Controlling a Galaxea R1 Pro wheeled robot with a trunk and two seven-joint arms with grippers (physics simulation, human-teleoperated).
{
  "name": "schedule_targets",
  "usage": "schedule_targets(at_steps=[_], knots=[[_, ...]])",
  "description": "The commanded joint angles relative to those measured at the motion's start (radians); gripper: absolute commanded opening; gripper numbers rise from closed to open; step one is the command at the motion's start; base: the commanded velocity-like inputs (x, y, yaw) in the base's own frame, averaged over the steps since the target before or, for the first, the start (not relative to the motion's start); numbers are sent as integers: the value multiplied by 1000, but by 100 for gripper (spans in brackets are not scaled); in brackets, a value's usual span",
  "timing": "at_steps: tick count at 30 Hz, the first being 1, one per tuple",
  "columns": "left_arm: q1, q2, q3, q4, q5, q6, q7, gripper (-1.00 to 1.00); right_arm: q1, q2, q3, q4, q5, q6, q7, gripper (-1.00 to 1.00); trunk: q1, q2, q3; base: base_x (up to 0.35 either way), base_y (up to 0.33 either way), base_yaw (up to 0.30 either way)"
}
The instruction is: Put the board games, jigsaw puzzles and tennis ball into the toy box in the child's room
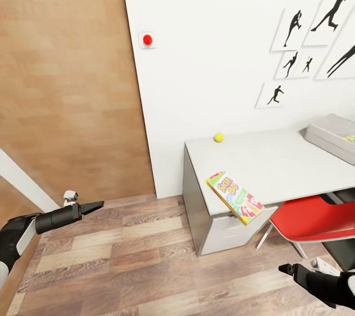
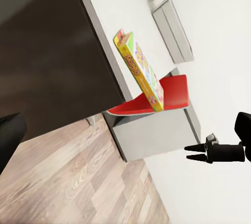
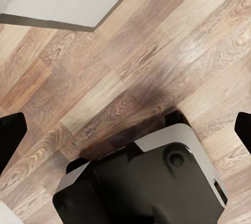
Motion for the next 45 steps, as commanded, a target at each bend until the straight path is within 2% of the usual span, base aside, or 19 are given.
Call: schedule_targets(at_steps=[1, 12, 30, 41, 45], knots=[[-1, 0, -1, 0, 1, 10, -2, 100, -1, 0, 0, -1, -11, 3, -10, 100, 0, -2, 0, -119, -31, 0], [-1, 0, -1, 0, 1, 10, -1, 100, -1, 0, 0, -1, -11, 3, -11, 100, 0, -2, 18, -204, -128, 0], [-1, -1, -2, 0, 1, 12, -2, 100, -1, 1, 1, -1, -12, 3, -10, 100, 0, -2, 48, -10, -229, 2], [-1, -1, -2, 0, 1, 12, -2, 100, -1, 1, 1, -1, -12, 3, -10, 100, 0, -2, 67, 0, -31, 55], [-1, -1, -2, 0, 1, 11, -4, 100, -1, 1, 20, -1, -11, 3, -10, 100, 0, -2, 73, 0, -1, 62]])
